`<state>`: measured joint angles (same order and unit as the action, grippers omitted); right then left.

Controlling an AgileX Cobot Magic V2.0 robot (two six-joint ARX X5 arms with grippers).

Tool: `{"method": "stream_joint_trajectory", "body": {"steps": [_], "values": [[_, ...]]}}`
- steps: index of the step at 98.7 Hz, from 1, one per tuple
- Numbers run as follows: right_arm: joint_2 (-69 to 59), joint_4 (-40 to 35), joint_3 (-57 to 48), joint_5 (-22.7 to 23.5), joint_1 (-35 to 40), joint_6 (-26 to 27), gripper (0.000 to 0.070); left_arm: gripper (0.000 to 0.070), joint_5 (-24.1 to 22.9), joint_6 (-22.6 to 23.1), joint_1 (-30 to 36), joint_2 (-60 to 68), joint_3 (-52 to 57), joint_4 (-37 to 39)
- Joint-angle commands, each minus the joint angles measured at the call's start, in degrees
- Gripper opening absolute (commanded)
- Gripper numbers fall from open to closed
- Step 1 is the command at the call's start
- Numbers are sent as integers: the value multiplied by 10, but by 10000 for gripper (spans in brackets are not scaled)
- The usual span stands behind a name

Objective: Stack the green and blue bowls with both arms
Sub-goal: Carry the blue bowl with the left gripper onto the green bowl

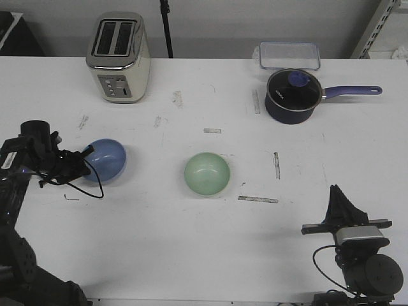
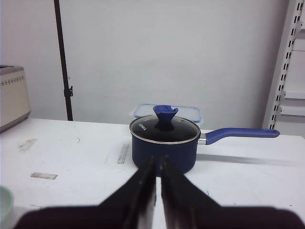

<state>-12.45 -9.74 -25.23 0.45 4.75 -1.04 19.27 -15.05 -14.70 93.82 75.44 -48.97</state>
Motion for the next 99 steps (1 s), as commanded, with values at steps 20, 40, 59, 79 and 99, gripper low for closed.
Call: {"method": "stream_joint_trajectory", "body": {"steps": [20,40,59,79,99], "values": [[1,5,-2,1,-1,8,9,1,3,-27,85,-17,44,-42],[1,5,-2,1,-1,8,9,1,3,-59,174,-15,109,-35],[1,5,-2,1,-1,8,9,1,3,-88,264,0,132,-30],[1,5,-2,1,-1,8,9,1,3,-122,351,33,134,3],[1,5,-2,1,-1,8,9,1,0,-146,405,80,161,32]]}}
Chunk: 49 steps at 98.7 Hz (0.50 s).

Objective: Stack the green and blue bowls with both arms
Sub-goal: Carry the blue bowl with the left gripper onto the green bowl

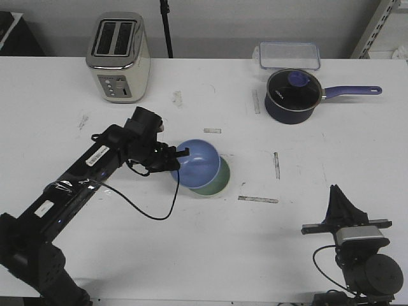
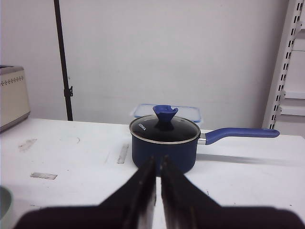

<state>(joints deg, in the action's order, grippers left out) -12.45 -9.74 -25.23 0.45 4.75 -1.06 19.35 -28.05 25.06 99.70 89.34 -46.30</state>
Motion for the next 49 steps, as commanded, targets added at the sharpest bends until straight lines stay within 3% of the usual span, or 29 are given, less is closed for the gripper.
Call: {"method": "stream_joint_trajectory", "body": {"steps": [1,35,49], "values": [[1,5,-2,1,-1,8,9,1,-1,-16,10,24,24,5],[1,5,-2,1,-1,8,9,3,-5,-31,50,85,56,27],[1,5,-2,1,-1,8,9,5,-39,-31,58,85,56,24]]}}
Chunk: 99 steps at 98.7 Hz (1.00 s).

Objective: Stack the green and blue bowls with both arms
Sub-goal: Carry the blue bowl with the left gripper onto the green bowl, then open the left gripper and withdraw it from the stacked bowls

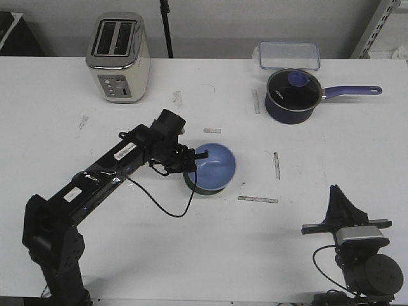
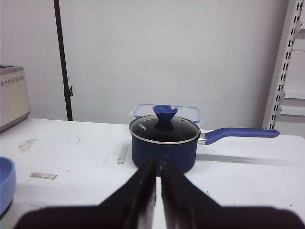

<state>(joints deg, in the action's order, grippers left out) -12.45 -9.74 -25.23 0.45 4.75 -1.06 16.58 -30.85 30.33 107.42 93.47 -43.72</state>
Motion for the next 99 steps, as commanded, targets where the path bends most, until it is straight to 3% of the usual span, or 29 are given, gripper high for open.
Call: {"method": "stream_joint_trajectory", "body": {"steps": [1,14,15,16,24,42,56,99], "values": [[1,5,-2,1,-1,8,9,5,-12,-3,5,8,15,-3],[1,5,-2,1,-1,8,9,25,-24,-3,5,8,15,-21],[1,5,-2,1,-1,8,9,32,-25,-3,5,8,15,-21],[1,5,-2,1,-1,8,9,99,-25,-2,5,8,15,-21],[1,5,-2,1,-1,8,9,136,-24,-2,5,8,15,-19],[1,5,-2,1,-1,8,9,144,-15,-2,5,-2,15,-13],[1,5,-2,1,-1,8,9,259,-15,-2,5,-24,15,-12],[1,5,-2,1,-1,8,9,257,-22,3,-7,-118,11,-33]]}}
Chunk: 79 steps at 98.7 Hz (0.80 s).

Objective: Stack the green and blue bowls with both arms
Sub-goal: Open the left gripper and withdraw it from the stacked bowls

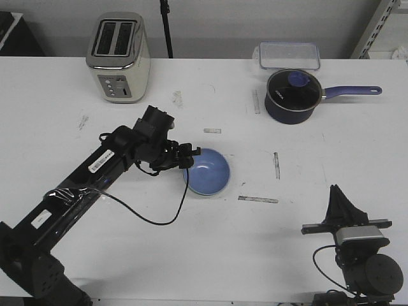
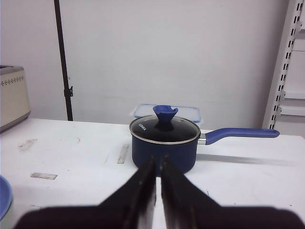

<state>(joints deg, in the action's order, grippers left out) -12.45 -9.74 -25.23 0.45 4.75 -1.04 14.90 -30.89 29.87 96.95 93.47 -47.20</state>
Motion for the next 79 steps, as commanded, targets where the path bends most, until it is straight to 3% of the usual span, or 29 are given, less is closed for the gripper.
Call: {"method": "stream_joint_trajectory", "body": {"steps": [1,23,44,58,79], "values": [[1,5,-2,1,-1,8,9,257,-6,4,-3,-16,10,4],[1,5,-2,1,-1,8,9,245,-46,44,-30,-120,-81,86],[1,6,-2,1,-1,8,9,230,-49,107,-75,-236,-221,179],[1,6,-2,1,-1,8,9,114,-49,158,-108,-312,-324,267],[1,6,-2,1,-1,8,9,70,-49,240,-156,-401,-444,373]]}}
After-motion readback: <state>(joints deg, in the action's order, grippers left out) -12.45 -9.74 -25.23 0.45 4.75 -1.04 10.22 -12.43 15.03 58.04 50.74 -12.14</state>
